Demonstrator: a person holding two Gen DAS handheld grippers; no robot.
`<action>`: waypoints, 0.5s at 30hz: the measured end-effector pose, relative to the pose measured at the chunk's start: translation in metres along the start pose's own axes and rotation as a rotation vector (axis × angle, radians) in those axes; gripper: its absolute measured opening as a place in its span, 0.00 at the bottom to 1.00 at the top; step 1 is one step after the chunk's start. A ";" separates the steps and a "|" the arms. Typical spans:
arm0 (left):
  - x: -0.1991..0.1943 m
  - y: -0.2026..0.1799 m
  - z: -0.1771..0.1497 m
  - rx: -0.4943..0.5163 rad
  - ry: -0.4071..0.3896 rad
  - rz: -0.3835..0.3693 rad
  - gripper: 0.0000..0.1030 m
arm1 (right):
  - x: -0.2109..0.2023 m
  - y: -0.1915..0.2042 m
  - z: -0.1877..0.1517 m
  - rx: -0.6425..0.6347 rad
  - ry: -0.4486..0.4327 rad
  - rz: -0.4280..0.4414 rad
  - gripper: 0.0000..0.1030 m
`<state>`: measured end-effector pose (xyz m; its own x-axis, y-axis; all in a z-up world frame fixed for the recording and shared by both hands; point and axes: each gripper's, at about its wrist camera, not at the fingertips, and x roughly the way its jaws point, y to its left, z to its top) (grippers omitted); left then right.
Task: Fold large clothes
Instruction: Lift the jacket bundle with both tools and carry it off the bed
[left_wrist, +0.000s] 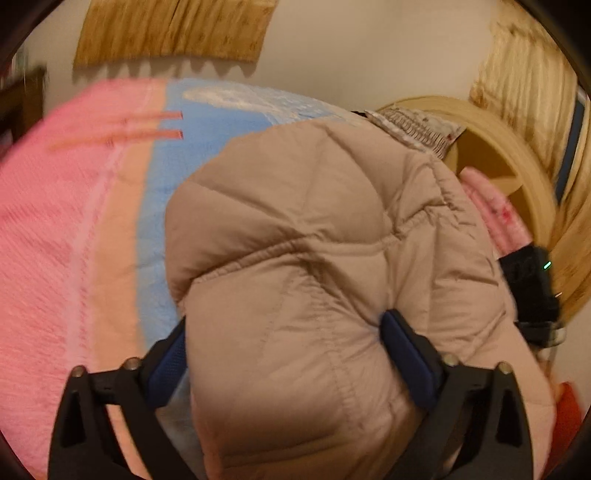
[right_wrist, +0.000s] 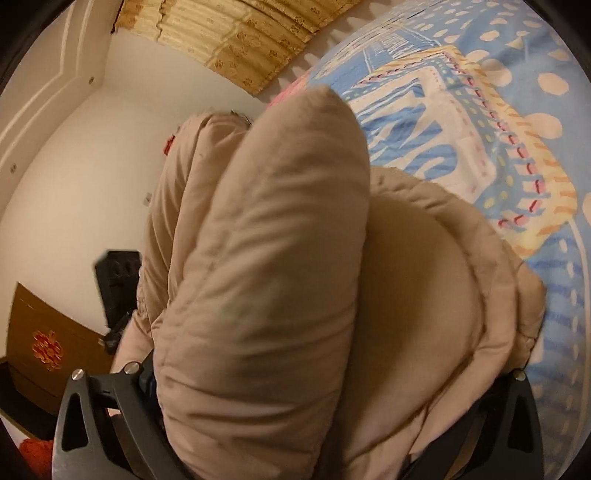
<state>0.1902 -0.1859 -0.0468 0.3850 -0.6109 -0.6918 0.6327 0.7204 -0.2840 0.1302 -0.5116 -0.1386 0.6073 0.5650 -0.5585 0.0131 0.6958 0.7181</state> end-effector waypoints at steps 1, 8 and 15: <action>-0.004 -0.009 -0.001 0.027 -0.013 0.043 0.84 | -0.001 0.004 -0.003 -0.004 -0.002 -0.011 0.93; -0.015 -0.040 -0.008 0.111 -0.040 0.169 0.71 | -0.012 0.006 -0.040 0.036 -0.111 0.011 0.65; -0.011 -0.039 -0.010 0.119 -0.061 0.199 0.70 | -0.008 -0.007 -0.049 0.058 -0.193 0.052 0.63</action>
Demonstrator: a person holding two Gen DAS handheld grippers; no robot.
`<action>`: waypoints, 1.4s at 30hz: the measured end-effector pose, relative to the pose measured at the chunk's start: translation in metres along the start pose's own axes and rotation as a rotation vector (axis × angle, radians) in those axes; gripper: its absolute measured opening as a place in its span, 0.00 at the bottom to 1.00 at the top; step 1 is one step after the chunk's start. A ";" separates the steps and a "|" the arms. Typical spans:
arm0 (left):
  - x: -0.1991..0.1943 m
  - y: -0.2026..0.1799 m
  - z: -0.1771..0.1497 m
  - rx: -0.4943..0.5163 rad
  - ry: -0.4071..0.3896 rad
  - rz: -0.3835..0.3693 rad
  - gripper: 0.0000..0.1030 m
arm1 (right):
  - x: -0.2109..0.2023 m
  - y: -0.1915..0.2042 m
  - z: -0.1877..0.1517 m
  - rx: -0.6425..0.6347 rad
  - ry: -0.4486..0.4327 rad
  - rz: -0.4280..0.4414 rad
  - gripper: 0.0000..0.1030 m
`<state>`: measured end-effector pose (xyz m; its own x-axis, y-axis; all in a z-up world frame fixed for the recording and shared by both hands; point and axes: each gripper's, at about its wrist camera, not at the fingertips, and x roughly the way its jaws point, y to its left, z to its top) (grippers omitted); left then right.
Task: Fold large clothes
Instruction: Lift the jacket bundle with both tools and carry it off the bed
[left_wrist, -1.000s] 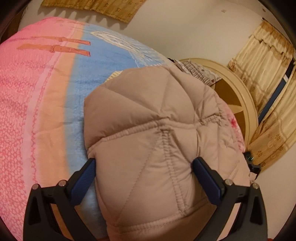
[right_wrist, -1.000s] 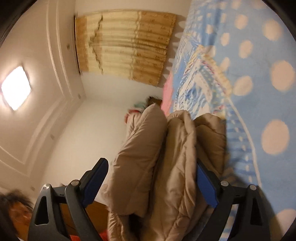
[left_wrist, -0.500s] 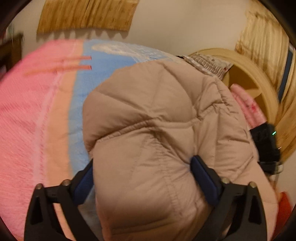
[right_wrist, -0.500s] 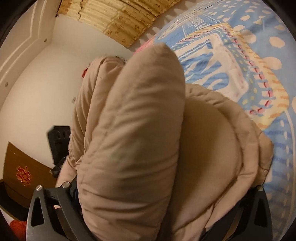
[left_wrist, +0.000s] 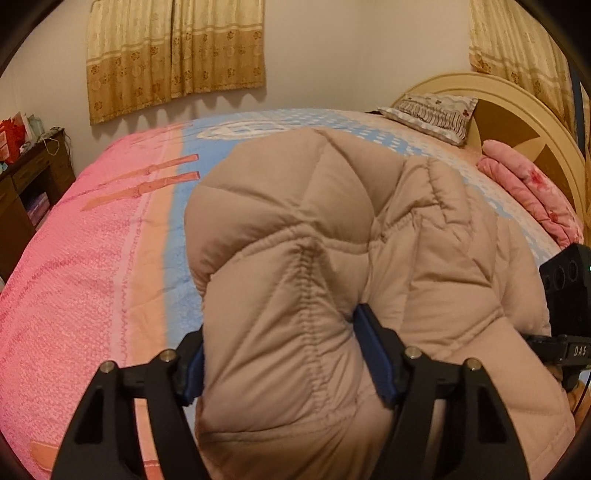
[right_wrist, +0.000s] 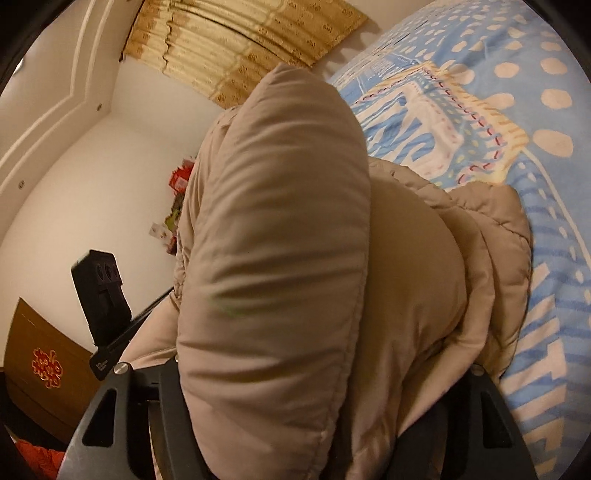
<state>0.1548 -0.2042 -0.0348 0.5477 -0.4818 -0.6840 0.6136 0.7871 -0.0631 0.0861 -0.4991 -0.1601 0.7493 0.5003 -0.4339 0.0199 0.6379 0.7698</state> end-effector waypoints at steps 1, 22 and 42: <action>0.001 0.002 0.000 -0.007 0.001 -0.002 0.70 | -0.001 0.000 -0.001 0.000 -0.002 0.000 0.63; -0.007 -0.008 -0.001 0.009 0.013 0.010 0.76 | -0.027 0.010 -0.031 0.048 -0.055 0.061 0.56; -0.020 0.004 -0.016 -0.149 -0.011 -0.196 0.66 | -0.033 0.045 -0.049 -0.038 -0.063 0.069 0.55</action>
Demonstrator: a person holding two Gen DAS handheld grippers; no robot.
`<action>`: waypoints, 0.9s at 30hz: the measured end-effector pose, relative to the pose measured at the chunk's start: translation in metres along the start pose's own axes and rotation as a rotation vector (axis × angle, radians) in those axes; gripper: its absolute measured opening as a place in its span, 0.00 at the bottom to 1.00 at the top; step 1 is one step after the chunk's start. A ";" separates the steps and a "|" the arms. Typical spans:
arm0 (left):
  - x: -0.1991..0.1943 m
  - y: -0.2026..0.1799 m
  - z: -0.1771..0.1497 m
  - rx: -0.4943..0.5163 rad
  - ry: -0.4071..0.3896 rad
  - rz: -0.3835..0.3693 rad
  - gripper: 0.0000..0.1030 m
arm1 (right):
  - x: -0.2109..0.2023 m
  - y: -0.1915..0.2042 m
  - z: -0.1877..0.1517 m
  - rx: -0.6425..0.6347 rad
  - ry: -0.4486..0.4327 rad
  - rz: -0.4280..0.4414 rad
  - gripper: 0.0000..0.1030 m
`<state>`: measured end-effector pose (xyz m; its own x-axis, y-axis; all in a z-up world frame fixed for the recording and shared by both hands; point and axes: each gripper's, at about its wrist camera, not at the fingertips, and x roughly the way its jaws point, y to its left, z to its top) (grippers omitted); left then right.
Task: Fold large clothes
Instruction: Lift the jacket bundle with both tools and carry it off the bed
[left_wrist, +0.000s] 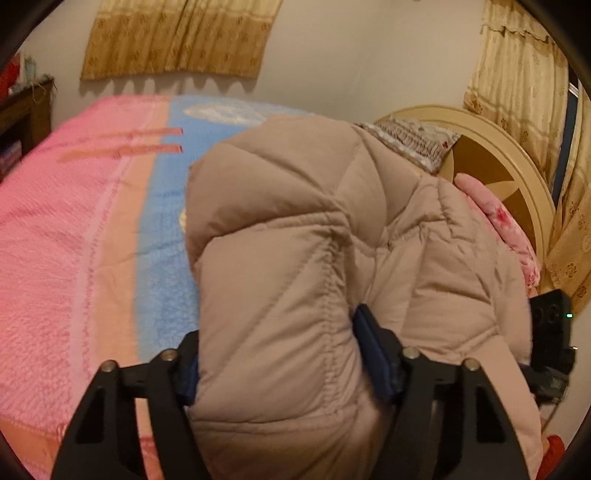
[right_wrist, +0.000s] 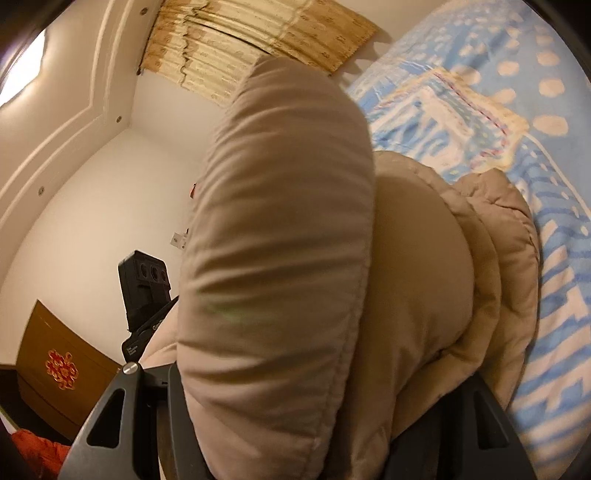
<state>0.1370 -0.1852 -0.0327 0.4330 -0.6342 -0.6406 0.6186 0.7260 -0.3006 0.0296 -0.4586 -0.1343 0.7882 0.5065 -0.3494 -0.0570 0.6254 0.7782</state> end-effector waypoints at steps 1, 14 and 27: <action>-0.006 -0.004 -0.001 0.012 -0.012 0.004 0.64 | -0.006 0.013 -0.004 -0.017 -0.017 0.022 0.55; -0.133 0.007 -0.032 -0.062 -0.141 -0.015 0.51 | -0.036 0.134 -0.070 -0.044 -0.032 0.316 0.54; -0.323 0.173 -0.056 -0.218 -0.209 0.497 0.51 | 0.178 0.280 -0.141 0.044 0.348 0.843 0.55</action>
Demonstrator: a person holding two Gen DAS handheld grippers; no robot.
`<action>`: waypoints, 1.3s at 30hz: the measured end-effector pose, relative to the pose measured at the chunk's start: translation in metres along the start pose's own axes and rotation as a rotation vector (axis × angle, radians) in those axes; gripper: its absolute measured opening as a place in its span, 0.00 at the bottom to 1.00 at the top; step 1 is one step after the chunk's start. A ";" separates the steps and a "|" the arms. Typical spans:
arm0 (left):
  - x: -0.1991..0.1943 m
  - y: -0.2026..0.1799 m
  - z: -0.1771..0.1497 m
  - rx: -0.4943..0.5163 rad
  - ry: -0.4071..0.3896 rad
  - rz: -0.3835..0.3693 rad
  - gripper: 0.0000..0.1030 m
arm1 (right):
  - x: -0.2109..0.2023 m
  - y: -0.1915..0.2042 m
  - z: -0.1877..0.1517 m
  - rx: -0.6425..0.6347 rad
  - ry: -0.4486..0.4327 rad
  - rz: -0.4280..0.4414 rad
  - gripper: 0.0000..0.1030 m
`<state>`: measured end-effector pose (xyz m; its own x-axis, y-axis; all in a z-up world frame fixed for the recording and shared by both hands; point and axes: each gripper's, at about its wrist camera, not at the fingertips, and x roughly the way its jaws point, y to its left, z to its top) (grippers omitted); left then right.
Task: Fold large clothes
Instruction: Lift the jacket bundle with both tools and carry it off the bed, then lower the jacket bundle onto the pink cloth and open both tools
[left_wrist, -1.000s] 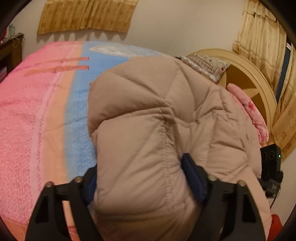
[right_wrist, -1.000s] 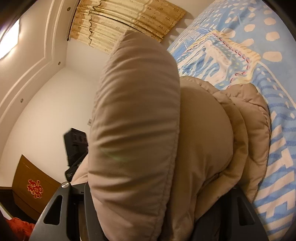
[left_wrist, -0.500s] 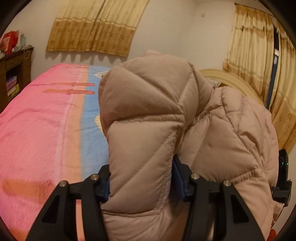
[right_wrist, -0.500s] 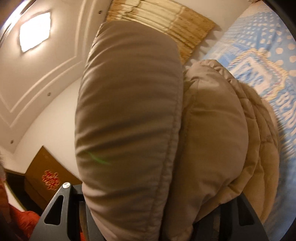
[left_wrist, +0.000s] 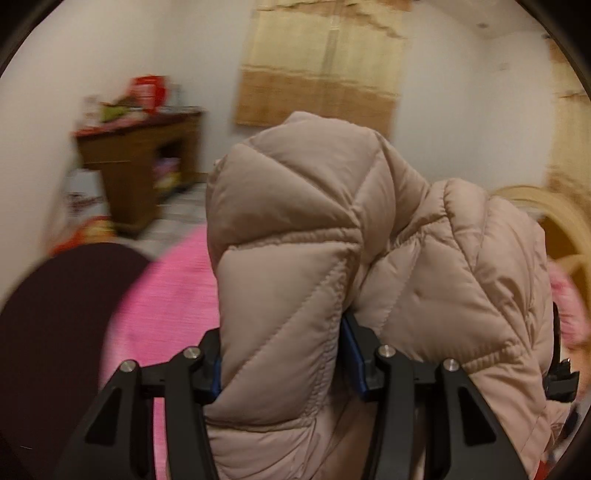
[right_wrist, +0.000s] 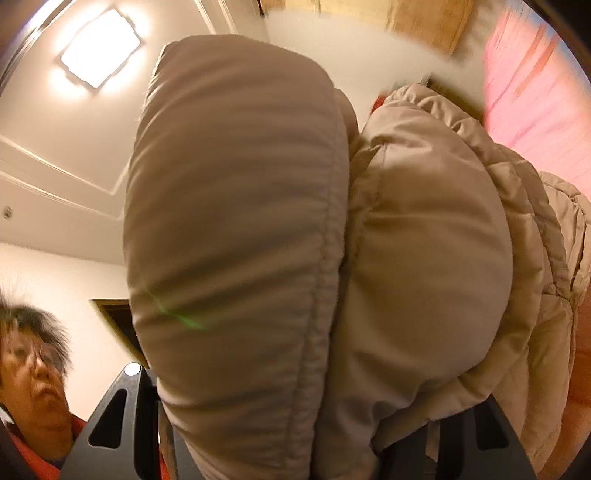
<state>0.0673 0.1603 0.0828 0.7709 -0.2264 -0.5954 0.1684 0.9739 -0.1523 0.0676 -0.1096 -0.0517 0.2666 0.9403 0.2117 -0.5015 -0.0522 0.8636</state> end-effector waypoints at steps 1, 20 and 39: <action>0.008 0.022 0.005 -0.015 0.005 0.055 0.52 | 0.025 -0.019 0.006 0.019 0.031 0.030 0.55; 0.153 0.181 -0.024 -0.266 0.051 0.236 0.95 | 0.066 -0.155 0.051 0.038 0.111 -0.436 0.66; 0.034 0.164 -0.033 -0.197 -0.020 0.244 0.96 | 0.183 -0.020 -0.046 -0.691 0.278 -1.097 0.60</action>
<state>0.1009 0.3117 0.0116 0.7860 0.0154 -0.6180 -0.1433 0.9770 -0.1580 0.0889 0.0794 -0.0514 0.6648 0.4264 -0.6134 -0.4707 0.8767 0.0993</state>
